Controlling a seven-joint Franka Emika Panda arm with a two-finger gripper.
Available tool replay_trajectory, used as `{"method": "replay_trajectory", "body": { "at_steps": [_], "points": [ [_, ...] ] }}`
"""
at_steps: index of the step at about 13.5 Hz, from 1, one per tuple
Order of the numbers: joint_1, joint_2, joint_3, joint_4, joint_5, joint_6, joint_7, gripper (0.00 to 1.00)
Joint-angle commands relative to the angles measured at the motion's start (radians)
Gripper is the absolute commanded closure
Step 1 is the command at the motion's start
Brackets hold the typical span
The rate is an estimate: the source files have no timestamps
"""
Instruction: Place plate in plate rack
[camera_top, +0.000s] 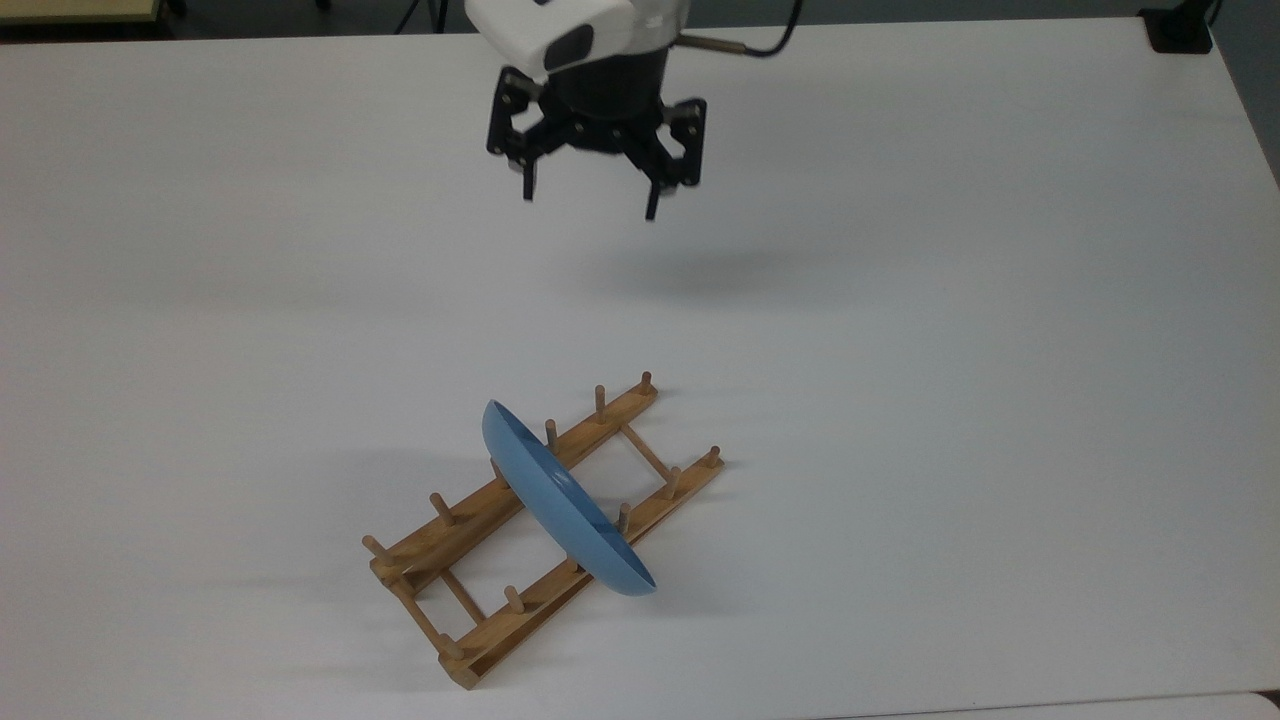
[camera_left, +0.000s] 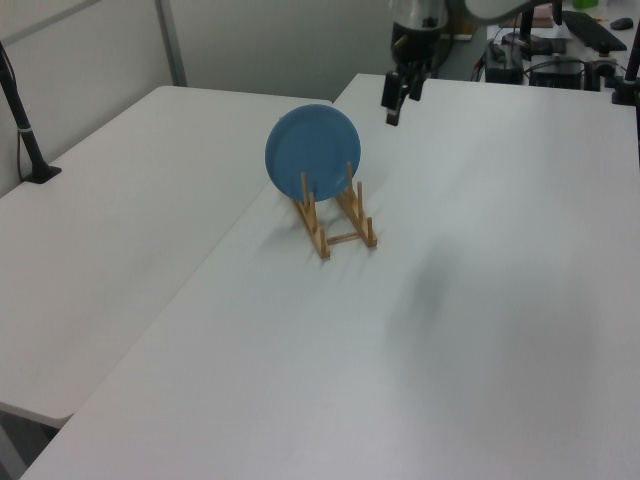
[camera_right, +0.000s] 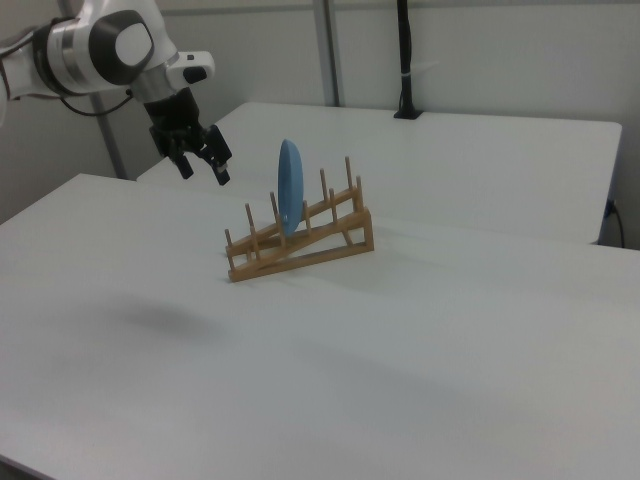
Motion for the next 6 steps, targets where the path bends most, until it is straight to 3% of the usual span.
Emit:
{"method": "replay_trajectory", "body": {
  "at_steps": [1, 6],
  "points": [
    [-0.015, -0.077, -0.008, -0.052, 0.049, -0.125, -0.053, 0.00],
    [-0.033, -0.100, -0.008, -0.052, 0.066, -0.164, -0.055, 0.00]
  ]
}}
